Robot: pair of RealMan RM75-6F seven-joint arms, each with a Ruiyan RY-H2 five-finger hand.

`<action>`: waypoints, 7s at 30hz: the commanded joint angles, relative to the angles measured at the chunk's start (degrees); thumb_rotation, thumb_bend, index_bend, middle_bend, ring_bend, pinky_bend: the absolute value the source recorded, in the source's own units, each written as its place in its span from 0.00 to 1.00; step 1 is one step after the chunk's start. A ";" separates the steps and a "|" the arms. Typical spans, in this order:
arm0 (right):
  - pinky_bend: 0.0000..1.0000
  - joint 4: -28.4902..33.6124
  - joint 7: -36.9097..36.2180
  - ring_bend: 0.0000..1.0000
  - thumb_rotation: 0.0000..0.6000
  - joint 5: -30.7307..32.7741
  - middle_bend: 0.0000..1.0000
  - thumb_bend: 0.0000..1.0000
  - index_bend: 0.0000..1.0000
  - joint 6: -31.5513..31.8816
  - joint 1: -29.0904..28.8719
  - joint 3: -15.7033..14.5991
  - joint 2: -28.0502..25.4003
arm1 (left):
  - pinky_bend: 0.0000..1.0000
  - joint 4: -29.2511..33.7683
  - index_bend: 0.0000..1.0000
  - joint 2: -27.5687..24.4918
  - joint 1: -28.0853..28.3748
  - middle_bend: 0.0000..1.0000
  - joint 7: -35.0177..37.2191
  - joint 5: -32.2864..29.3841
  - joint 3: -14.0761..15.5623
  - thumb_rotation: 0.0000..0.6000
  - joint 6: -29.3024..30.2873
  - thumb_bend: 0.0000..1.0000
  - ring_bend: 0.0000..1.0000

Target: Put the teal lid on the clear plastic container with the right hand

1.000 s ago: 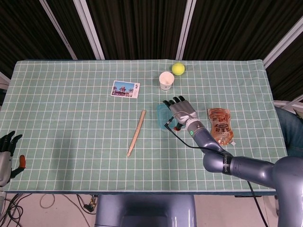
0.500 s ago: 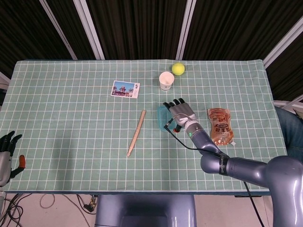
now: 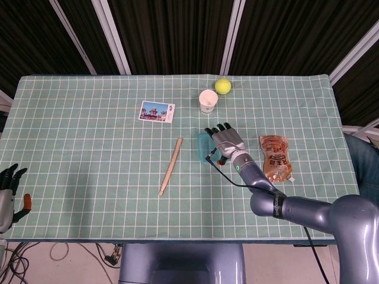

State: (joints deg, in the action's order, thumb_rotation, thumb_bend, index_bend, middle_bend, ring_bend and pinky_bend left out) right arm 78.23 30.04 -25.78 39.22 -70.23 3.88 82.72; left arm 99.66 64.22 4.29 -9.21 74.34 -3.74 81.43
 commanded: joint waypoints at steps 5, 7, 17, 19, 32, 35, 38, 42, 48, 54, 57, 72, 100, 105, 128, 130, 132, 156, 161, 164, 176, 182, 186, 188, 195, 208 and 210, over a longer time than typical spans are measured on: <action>0.00 -0.11 -0.60 0.03 1.00 -0.29 0.35 0.30 0.00 -0.11 0.20 0.01 0.12 | 0.00 -0.01 0.11 -0.01 0.03 0.00 -0.04 -0.07 -0.05 1.00 -0.01 0.57 0.00; 0.00 -0.13 -0.41 0.03 1.00 -0.38 0.35 0.30 0.00 -0.13 0.17 -0.24 0.16 | 0.00 -0.01 0.12 0.00 0.04 0.00 -0.08 -0.08 -0.04 1.00 -0.03 0.57 0.00; 0.00 -0.25 -0.65 0.03 1.00 -0.40 0.35 0.30 0.00 0.05 0.25 -0.37 0.37 | 0.00 0.01 0.11 0.00 0.03 0.00 -0.14 -0.11 -0.05 1.00 0.03 0.57 0.00; 0.00 -0.25 -0.72 0.03 1.00 -0.46 0.35 0.30 0.00 0.14 0.30 -0.36 0.40 | 0.00 0.02 0.11 0.00 0.04 0.00 -0.19 -0.13 -0.05 1.00 0.02 0.57 0.00; 0.00 -0.84 -0.65 0.03 1.00 0.04 0.35 0.30 0.00 -0.18 0.29 -0.63 0.76 | 0.00 0.09 0.11 -0.07 0.10 0.00 -0.25 -0.31 -0.10 1.00 -0.08 0.57 0.00; 0.00 -0.85 -0.63 0.03 1.00 0.12 0.35 0.30 0.00 -0.23 0.25 -0.68 0.83 | 0.00 0.05 0.11 -0.04 0.09 0.00 -0.25 -0.36 -0.11 1.00 -0.08 0.57 0.00; 0.00 -0.87 -0.57 0.03 1.00 0.08 0.35 0.30 0.00 -0.23 0.24 -0.78 0.85 | 0.00 0.07 0.11 -0.04 0.07 0.00 -0.26 -0.35 -0.10 1.00 -0.05 0.57 0.00; 0.00 -0.87 -0.65 0.03 1.00 0.09 0.35 0.30 0.00 -0.33 0.28 -0.84 0.71 | 0.00 0.06 0.11 -0.03 0.09 0.00 -0.31 -0.46 -0.09 1.00 -0.14 0.57 0.00; 0.00 -0.74 -0.99 0.03 1.00 -0.04 0.35 0.30 0.00 -0.50 0.41 -0.78 0.26 | 0.00 0.08 0.11 0.01 0.10 0.00 -0.46 -0.62 -0.09 1.00 -0.19 0.57 0.00; 0.00 -0.32 -1.33 0.03 1.00 -0.28 0.35 0.30 0.00 -0.68 0.59 -0.85 -0.14 | 0.00 0.14 0.11 0.06 0.12 0.00 -0.58 -0.71 -0.14 1.00 -0.15 0.57 0.00; 0.00 -0.12 -1.56 0.03 1.00 -0.35 0.35 0.30 0.00 -0.93 0.63 -0.86 -0.28 | 0.00 0.08 0.12 0.11 0.12 0.00 -0.62 -0.76 -0.16 1.00 -0.14 0.57 0.00; 0.00 -0.84 -1.92 0.03 1.00 -0.72 0.35 0.30 0.00 -0.57 0.61 -0.89 0.65 | 0.00 -0.01 0.12 0.09 0.12 0.00 -0.54 -0.85 -0.15 1.00 -0.18 0.57 0.00; 0.00 -0.34 -1.42 0.00 1.00 0.79 0.17 0.30 0.00 -0.76 0.09 -1.33 -0.11 | 0.00 0.02 0.11 0.09 0.14 0.00 -0.57 -1.04 -0.14 1.00 -0.30 0.57 0.00; 0.00 0.28 -1.60 0.00 1.00 0.98 0.15 0.30 0.00 -0.43 0.18 -1.22 -0.42 | 0.00 0.05 0.11 0.07 0.12 0.00 -0.56 -0.96 -0.08 1.00 -0.29 0.57 0.00; 0.00 3.20 -0.93 0.00 1.00 2.41 0.05 0.30 0.00 0.40 -0.20 -1.60 -3.11 | 0.00 0.18 0.11 0.02 0.08 0.00 -0.64 -0.98 -0.04 1.00 -0.27 0.57 0.00; 0.00 5.35 -1.21 0.00 1.00 2.10 0.06 0.30 0.00 1.44 0.12 -1.34 -4.64 | 0.00 0.22 0.11 0.00 0.09 0.00 -0.59 -0.97 -0.02 1.00 -0.32 0.57 0.00; 0.00 7.55 -2.02 0.00 1.00 1.25 0.10 0.30 0.02 3.30 0.86 -0.71 -5.90 | 0.00 0.22 0.11 0.00 0.11 0.00 -0.57 -0.91 -0.01 1.00 -0.33 0.57 0.00; 0.00 22.67 -9.49 0.00 1.00 -15.09 0.24 0.47 0.43 17.89 11.66 4.63 -9.30 | 0.00 0.78 0.11 -0.44 0.01 0.00 0.62 -0.24 0.37 1.00 -0.61 0.57 0.00; 0.00 22.88 -8.70 0.00 1.00 -15.67 0.24 0.47 0.50 19.12 11.95 5.62 -7.80 | 0.00 0.84 0.11 -0.54 -0.04 0.00 0.93 -0.36 0.31 1.00 -0.59 0.57 0.00; 0.00 22.65 -8.05 0.00 1.00 -15.82 0.24 0.47 0.51 19.54 12.09 5.65 -6.69 | 0.00 0.86 0.11 -0.60 -0.06 0.00 0.99 -0.26 0.29 1.00 -0.51 0.57 0.00; 0.00 19.06 -5.91 0.00 1.00 -14.10 0.24 0.47 0.58 18.99 11.85 6.69 -2.04 | 0.00 0.90 0.11 -0.79 -0.02 0.00 1.47 -0.43 0.30 1.00 -0.85 0.57 0.00; 0.00 16.07 -6.02 0.00 1.00 -13.89 0.24 0.47 0.61 17.61 11.75 7.18 0.20 | 0.00 1.01 0.11 -0.91 -0.01 0.00 1.56 -0.32 0.38 1.00 -0.94 0.57 0.00; 0.00 14.30 -6.64 0.00 1.00 -14.55 0.24 0.47 0.63 16.63 11.90 7.31 1.69 | 0.00 0.98 0.11 -0.91 0.02 0.00 1.58 -0.58 0.31 1.00 -1.07 0.57 0.00; 0.00 13.55 -6.61 0.00 1.00 -14.74 0.24 0.47 0.63 16.13 11.85 7.20 2.41 | 0.00 0.93 0.11 -0.87 0.04 0.00 1.53 -0.62 0.32 1.00 -1.10 0.57 0.00; 0.00 9.39 -6.23 0.00 1.00 -14.68 0.24 0.47 0.63 14.30 11.07 7.59 5.73 | 0.00 0.89 0.11 -0.89 0.06 0.00 1.51 -0.83 0.23 1.00 -1.13 0.57 0.00; 0.00 3.01 -6.65 0.00 1.00 -14.14 0.19 0.47 0.63 12.03 10.94 8.69 7.98 | 0.00 1.03 0.11 -1.02 0.11 0.00 1.64 -1.16 0.20 1.00 -1.39 0.57 0.00; 0.00 1.68 -6.99 0.00 1.00 -14.03 0.17 0.47 0.63 11.35 10.94 8.80 8.59 | 0.00 1.04 0.11 -1.01 0.12 0.00 1.51 -1.28 0.18 1.00 -1.42 0.57 0.00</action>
State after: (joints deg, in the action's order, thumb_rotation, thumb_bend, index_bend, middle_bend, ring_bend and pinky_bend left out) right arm 80.59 23.30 -39.97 51.04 -59.30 12.57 90.88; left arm 100.69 63.20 4.41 -7.69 73.06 -3.55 80.03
